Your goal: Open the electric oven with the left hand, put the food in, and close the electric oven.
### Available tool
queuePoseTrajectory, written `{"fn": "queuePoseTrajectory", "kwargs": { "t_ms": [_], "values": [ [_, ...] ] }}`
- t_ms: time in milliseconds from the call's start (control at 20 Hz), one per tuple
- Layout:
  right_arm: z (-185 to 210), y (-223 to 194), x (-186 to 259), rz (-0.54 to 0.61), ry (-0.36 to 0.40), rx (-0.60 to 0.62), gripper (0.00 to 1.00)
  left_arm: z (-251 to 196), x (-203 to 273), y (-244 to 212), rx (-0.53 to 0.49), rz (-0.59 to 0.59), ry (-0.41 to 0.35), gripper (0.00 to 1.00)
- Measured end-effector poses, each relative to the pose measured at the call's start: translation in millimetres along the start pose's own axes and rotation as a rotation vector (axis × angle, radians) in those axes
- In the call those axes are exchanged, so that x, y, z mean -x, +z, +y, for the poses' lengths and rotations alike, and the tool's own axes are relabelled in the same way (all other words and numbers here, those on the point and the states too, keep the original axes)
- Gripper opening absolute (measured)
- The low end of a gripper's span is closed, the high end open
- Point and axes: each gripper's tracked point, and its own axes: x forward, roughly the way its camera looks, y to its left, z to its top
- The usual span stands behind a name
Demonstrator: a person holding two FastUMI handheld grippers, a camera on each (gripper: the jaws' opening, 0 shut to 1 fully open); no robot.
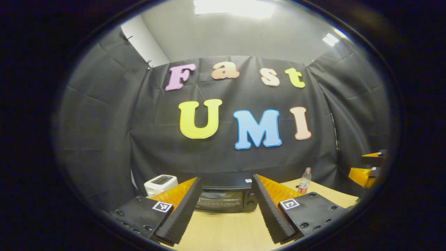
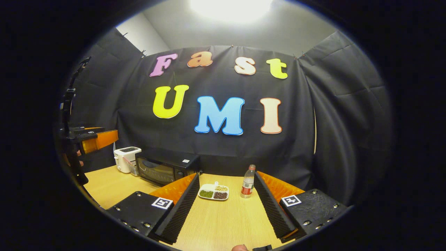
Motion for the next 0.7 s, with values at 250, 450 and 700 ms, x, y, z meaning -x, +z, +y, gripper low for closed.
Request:
{"fn": "queuePoseTrajectory", "kwargs": {
  "t_ms": [250, 450, 700],
  "values": [
    [11.9, 13.3, 13.9, -0.017, 0.002, -0.044, 0.98, 11.8, 32.5, 3.4, -0.008, 0.005, -0.007, 1.00],
    [22.8, 18.8, 22.5, -0.024, -0.022, -0.047, 0.98, 31.9, 48.4, 8.6, -0.020, -0.008, -0.012, 1.00],
    [38.5, 25.7, 30.7, -0.014, -0.039, -0.078, 0.98, 58.4, 61.1, 9.5, -0.029, -0.015, -0.008, 1.00]
  ]
}}
